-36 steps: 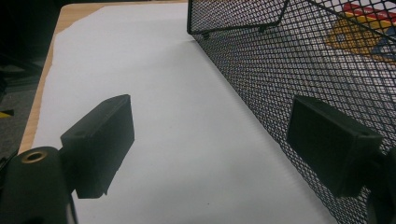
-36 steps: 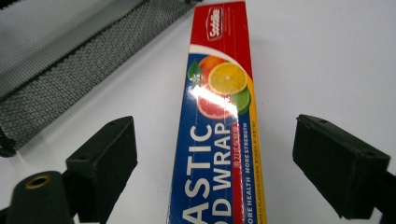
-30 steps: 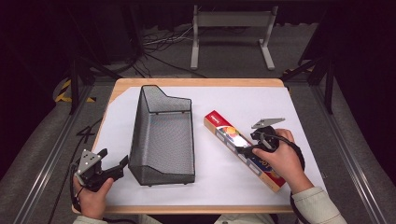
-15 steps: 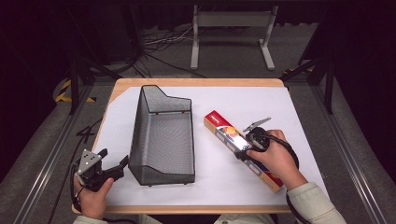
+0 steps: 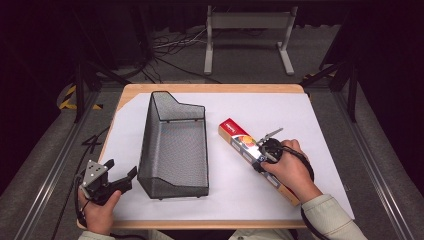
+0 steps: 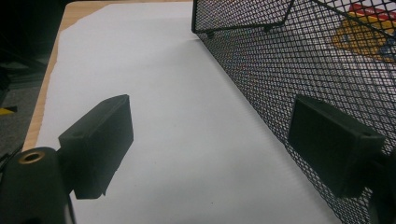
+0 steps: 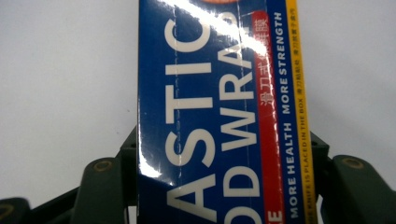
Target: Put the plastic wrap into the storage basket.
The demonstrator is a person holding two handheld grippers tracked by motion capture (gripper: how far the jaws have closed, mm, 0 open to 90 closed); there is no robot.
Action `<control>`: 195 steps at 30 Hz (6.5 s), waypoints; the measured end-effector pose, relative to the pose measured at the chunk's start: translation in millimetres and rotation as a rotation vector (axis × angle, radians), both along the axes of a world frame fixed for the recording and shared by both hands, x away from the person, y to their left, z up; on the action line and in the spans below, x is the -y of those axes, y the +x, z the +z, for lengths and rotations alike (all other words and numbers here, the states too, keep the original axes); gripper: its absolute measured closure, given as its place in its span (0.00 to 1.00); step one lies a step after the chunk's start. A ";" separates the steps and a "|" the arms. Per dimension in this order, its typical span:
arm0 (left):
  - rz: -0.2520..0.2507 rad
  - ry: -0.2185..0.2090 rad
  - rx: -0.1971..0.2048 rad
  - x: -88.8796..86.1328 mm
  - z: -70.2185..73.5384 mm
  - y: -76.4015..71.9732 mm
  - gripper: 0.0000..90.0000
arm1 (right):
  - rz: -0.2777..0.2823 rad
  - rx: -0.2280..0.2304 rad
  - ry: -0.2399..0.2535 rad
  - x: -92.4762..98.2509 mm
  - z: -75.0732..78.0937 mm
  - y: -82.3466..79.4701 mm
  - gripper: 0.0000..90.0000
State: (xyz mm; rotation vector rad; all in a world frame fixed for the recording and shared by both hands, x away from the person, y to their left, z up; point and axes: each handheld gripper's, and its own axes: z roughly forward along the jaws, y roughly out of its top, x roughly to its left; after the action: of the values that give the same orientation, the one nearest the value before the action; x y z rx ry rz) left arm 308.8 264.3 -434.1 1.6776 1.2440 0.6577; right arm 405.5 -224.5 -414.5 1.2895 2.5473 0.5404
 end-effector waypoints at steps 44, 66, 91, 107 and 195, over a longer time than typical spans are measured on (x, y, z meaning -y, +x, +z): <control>0.024 0.014 0.005 -4.7 -0.6 -8.6 0.17 | 0.000 0.188 0.303 -25.0 81.2 -13.7 0.45; 0.005 0.013 0.005 -3.6 -0.7 -7.5 0.17 | 0.067 0.145 0.314 -92.5 107.3 -3.2 0.45; -0.006 0.012 0.007 -3.2 -0.4 -5.6 0.17 | 0.049 0.082 0.320 -160.1 109.4 0.4 0.45; -0.007 0.007 0.009 -4.2 -0.4 -6.5 0.17 | -0.056 -0.006 0.282 -188.9 88.3 11.7 0.45; -0.013 0.023 0.000 -3.2 -1.5 -5.9 0.17 | 0.128 0.375 0.474 -54.4 125.9 -21.6 0.20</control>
State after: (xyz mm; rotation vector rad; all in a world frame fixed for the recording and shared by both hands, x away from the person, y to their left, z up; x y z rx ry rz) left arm 302.9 267.5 -435.6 1.7032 1.2288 0.6672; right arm 383.9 -170.1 -288.5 1.0245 2.2656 1.3382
